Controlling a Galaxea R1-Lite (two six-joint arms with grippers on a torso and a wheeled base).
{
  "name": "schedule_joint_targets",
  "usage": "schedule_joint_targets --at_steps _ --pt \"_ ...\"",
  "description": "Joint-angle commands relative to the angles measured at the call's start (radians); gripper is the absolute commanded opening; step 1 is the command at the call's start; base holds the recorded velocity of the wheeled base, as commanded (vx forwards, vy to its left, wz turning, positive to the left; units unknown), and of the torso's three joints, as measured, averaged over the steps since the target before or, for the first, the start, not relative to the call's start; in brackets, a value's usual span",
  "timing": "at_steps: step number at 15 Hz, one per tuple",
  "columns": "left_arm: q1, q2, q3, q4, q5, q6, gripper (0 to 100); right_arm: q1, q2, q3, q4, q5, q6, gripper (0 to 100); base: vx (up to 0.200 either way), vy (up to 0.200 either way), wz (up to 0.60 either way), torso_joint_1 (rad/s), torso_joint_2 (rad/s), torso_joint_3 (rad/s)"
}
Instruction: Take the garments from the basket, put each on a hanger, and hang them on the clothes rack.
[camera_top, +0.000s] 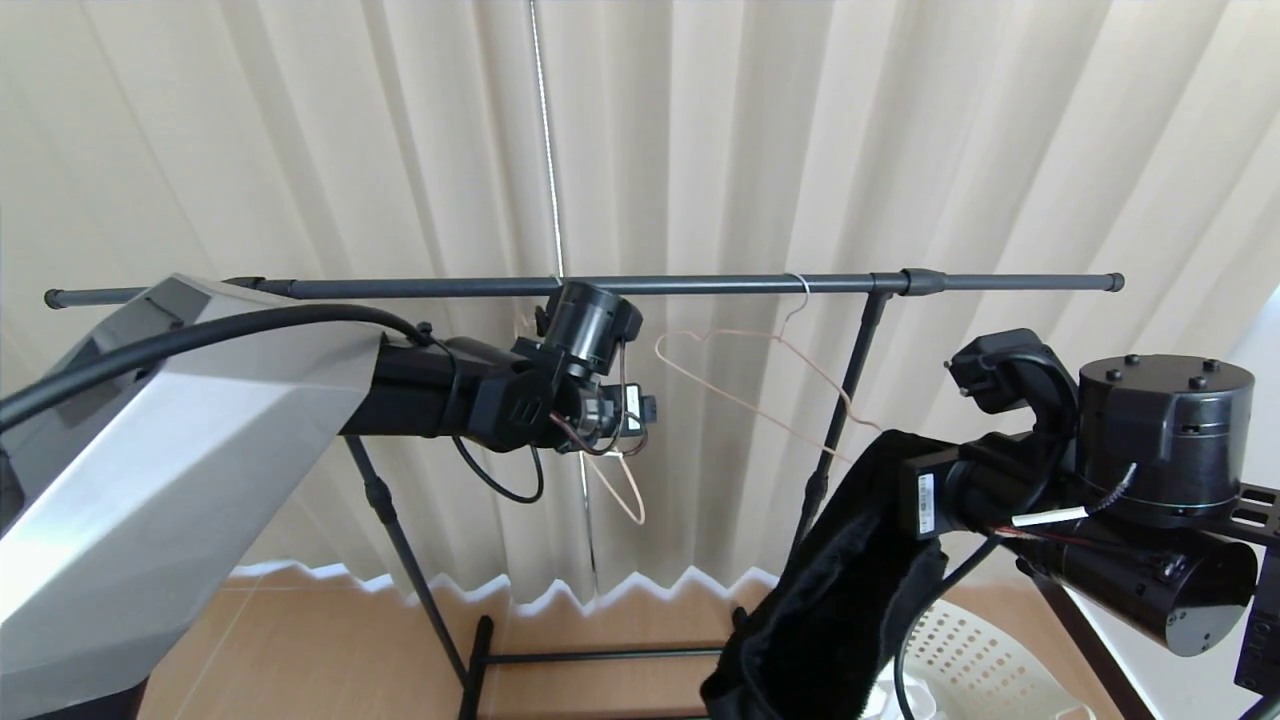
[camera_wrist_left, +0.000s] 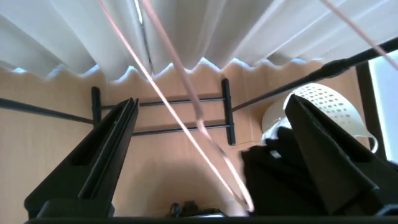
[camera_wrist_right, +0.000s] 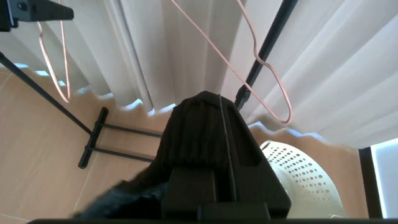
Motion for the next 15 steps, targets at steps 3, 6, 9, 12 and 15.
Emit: schedule_joint_targets --at_steps 3,6,9,12,15 --pt "0.017 0.050 -0.003 0.000 0.047 0.000 100 0.000 0.003 0.000 -0.001 0.000 0.000 0 0.000 0.000 0.00 0.000 0.00 0.000" --pt "0.028 0.055 0.018 0.002 0.073 0.000 100 0.000 0.008 0.005 -0.001 0.000 0.000 0 0.000 0.000 0.00 0.000 0.00 0.000" --pt "0.031 0.054 0.023 0.002 0.085 0.000 100 0.000 0.008 0.006 -0.001 0.000 0.000 0 0.000 0.000 0.00 0.000 0.00 0.000" --pt "0.037 0.069 0.017 -0.001 0.107 0.002 100 0.000 0.009 0.006 -0.001 0.000 0.000 0 0.000 0.000 0.00 0.000 0.00 0.000" --pt "0.051 0.092 -0.024 -0.004 0.116 0.002 100 0.000 0.012 0.006 -0.001 0.000 0.000 0 0.000 0.000 0.00 0.000 0.00 0.000"
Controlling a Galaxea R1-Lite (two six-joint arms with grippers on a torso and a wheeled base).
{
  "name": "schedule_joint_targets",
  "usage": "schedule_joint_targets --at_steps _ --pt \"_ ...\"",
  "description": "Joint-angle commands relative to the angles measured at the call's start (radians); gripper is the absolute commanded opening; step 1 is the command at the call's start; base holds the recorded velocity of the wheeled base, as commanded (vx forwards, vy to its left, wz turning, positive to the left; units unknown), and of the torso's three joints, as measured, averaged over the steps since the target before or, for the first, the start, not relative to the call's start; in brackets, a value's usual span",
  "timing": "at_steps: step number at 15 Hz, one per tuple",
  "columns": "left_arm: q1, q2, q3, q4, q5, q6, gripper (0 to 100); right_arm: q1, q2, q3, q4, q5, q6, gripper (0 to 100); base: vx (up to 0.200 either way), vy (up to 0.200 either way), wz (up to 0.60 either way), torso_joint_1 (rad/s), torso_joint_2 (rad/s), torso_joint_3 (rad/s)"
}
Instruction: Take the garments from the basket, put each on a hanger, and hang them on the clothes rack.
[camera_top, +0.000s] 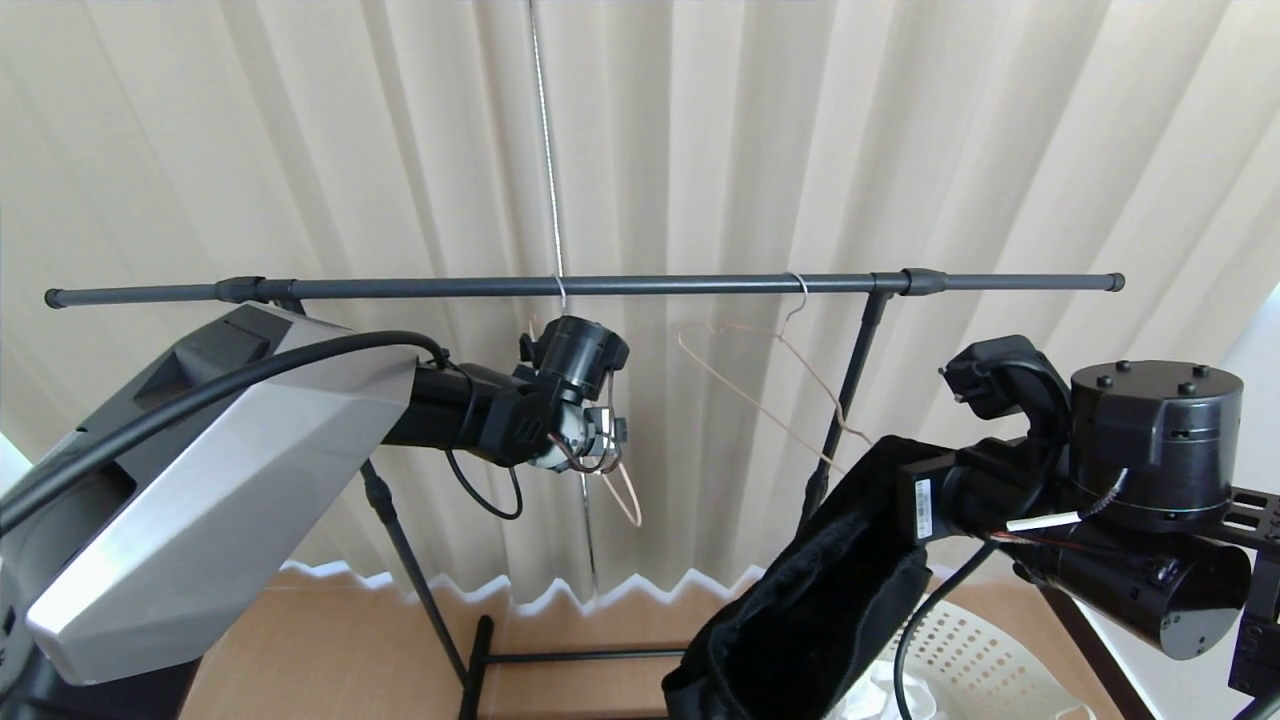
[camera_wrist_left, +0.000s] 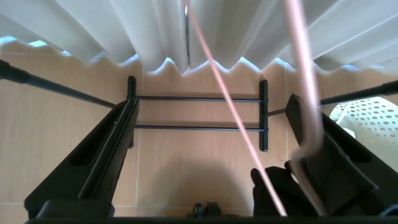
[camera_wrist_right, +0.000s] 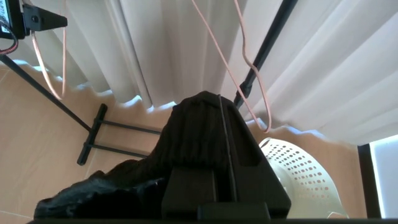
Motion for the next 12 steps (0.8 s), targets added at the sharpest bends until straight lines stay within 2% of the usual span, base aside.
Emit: schedule_joint_targets --at_steps 1,8,9,12 --pt "0.009 0.023 -0.041 0.001 0.001 -0.001 100 0.000 0.003 0.000 -0.001 0.000 0.000 0 0.000 0.000 0.00 0.000 0.00 0.000" --pt "0.026 0.045 -0.068 0.002 0.002 0.002 100 0.000 0.005 0.004 -0.001 0.000 0.000 0 0.000 0.000 0.00 0.000 0.00 0.000" --pt "0.026 0.043 -0.067 0.002 0.002 0.002 0 0.000 0.005 0.004 -0.001 0.000 0.000 0 0.000 0.000 0.00 0.000 0.00 0.000" --pt "0.026 0.040 -0.064 0.004 0.002 0.002 0 0.003 0.003 0.004 -0.001 0.000 0.000 0 0.000 0.000 0.00 0.000 0.00 0.000"
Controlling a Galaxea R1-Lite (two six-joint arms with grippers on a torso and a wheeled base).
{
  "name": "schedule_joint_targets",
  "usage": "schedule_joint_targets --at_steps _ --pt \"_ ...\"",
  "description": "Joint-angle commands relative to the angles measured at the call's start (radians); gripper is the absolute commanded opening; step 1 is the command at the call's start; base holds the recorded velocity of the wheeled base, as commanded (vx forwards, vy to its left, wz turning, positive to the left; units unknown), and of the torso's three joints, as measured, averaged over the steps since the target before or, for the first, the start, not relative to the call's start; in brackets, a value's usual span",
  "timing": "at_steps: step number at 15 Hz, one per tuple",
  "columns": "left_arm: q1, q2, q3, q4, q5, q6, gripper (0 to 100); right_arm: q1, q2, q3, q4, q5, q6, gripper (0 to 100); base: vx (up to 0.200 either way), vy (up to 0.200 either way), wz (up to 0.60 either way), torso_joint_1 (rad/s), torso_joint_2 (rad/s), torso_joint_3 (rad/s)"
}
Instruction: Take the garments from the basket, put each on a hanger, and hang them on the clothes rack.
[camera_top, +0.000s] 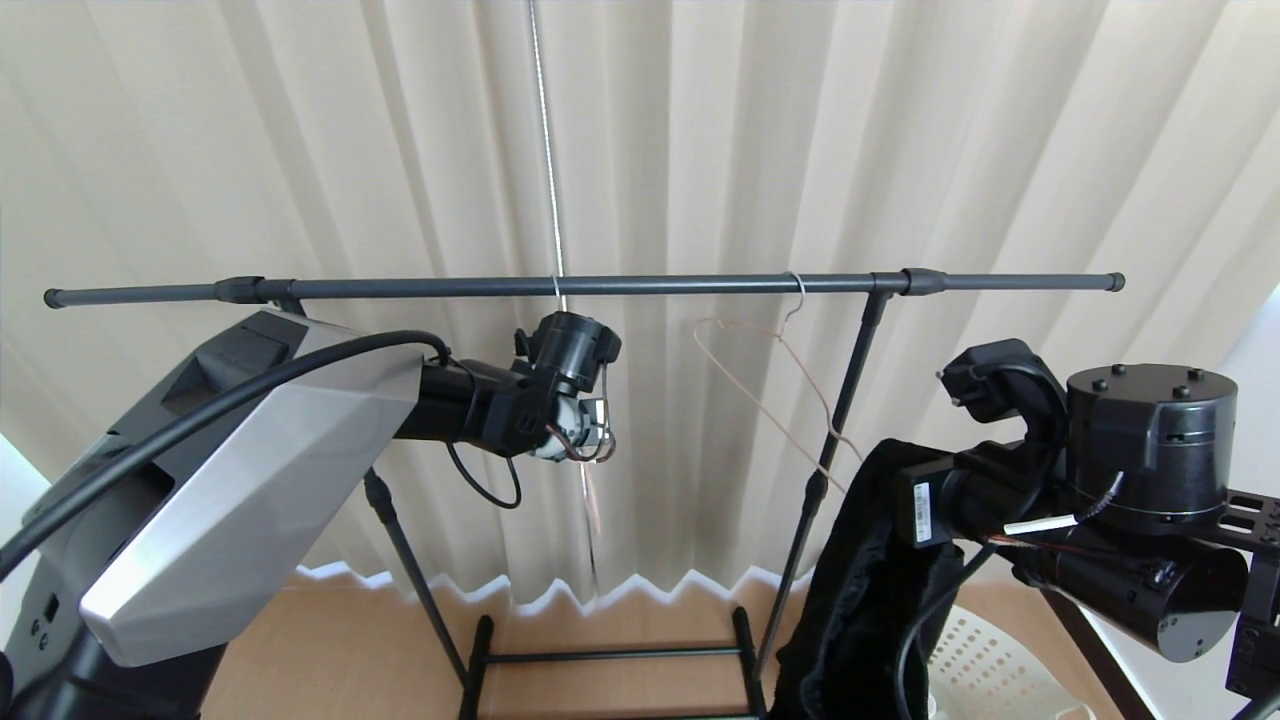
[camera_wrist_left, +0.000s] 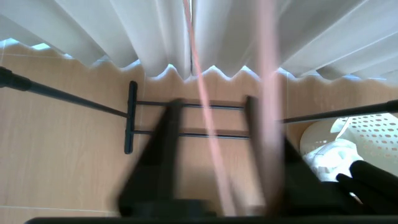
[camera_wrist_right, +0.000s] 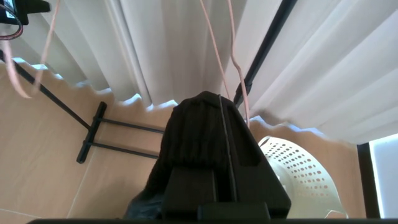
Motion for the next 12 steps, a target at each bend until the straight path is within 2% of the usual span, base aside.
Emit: schedule_joint_targets --at_steps 1,12 --pt "-0.001 -0.003 0.002 0.000 0.000 -0.001 0 0.003 0.000 0.002 -0.001 0.000 0.000 0 0.000 0.000 0.00 0.000 0.00 0.000" --pt "-0.024 -0.060 0.012 0.001 0.017 0.003 0 0.003 0.000 0.003 -0.001 0.000 0.000 0 0.000 0.000 0.00 0.000 0.00 0.000"
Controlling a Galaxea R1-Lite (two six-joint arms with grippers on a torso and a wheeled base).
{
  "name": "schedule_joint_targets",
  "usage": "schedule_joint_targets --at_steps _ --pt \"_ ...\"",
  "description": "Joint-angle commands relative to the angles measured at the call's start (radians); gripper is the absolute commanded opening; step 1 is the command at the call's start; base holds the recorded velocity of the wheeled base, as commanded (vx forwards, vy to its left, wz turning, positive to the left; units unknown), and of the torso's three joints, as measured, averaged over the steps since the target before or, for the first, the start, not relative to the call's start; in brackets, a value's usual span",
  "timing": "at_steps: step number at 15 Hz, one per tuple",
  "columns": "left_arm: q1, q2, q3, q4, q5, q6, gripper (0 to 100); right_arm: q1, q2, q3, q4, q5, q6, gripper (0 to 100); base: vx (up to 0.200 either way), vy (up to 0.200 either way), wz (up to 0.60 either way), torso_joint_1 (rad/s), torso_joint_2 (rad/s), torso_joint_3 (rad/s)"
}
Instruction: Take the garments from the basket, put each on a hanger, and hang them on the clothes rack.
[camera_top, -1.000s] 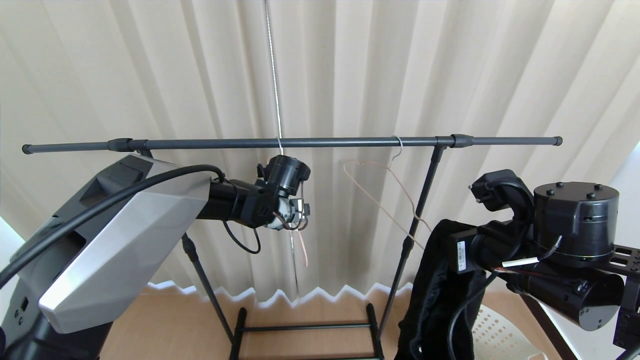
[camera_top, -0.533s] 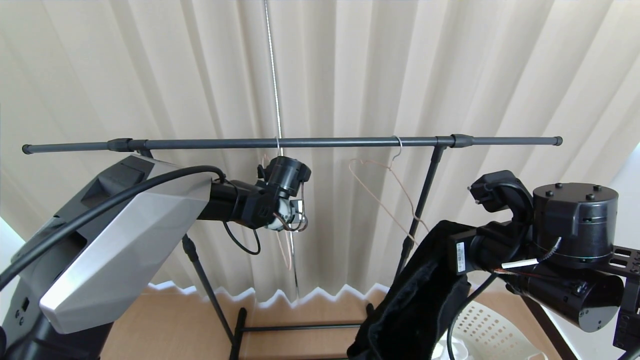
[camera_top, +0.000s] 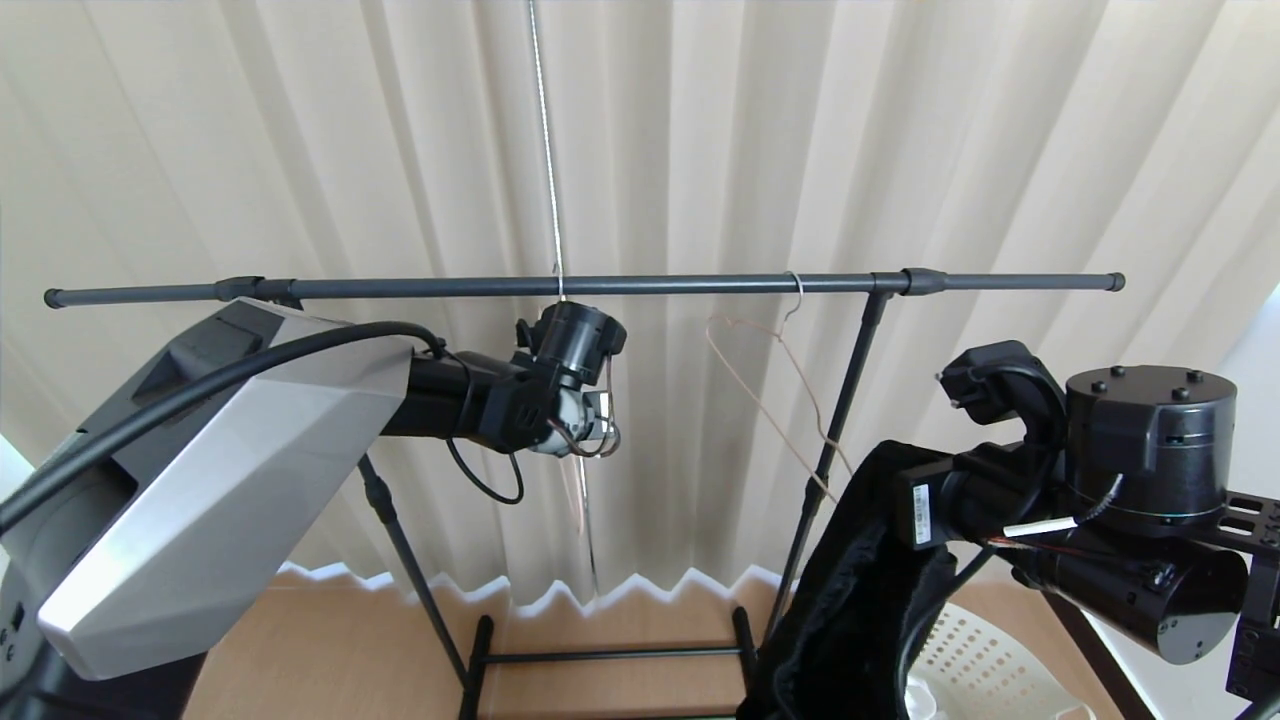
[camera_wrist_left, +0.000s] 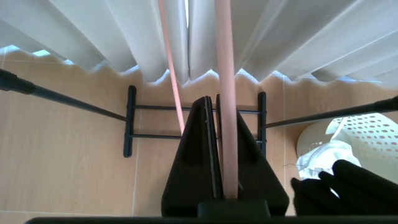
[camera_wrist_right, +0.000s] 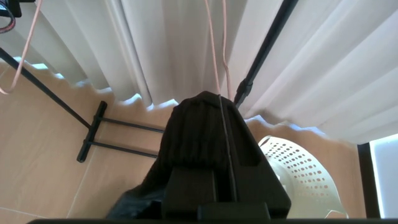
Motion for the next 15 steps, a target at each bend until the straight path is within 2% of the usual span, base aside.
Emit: schedule_joint_targets --at_steps 1,10,15 --pt "-0.007 -0.029 0.002 0.000 0.000 -0.001 0 0.001 0.001 0.001 -0.001 0.000 0.000 0 0.000 0.000 0.00 0.000 0.00 0.000" --pt "-0.062 -0.133 0.094 -0.002 0.002 0.019 0 0.001 -0.001 0.001 -0.001 0.000 0.000 0 0.000 0.000 0.00 0.000 0.00 0.000" --pt "-0.089 -0.261 0.261 -0.009 -0.001 0.059 0 -0.001 0.001 -0.001 -0.001 0.000 0.000 0 0.000 0.000 0.00 0.000 0.00 0.000"
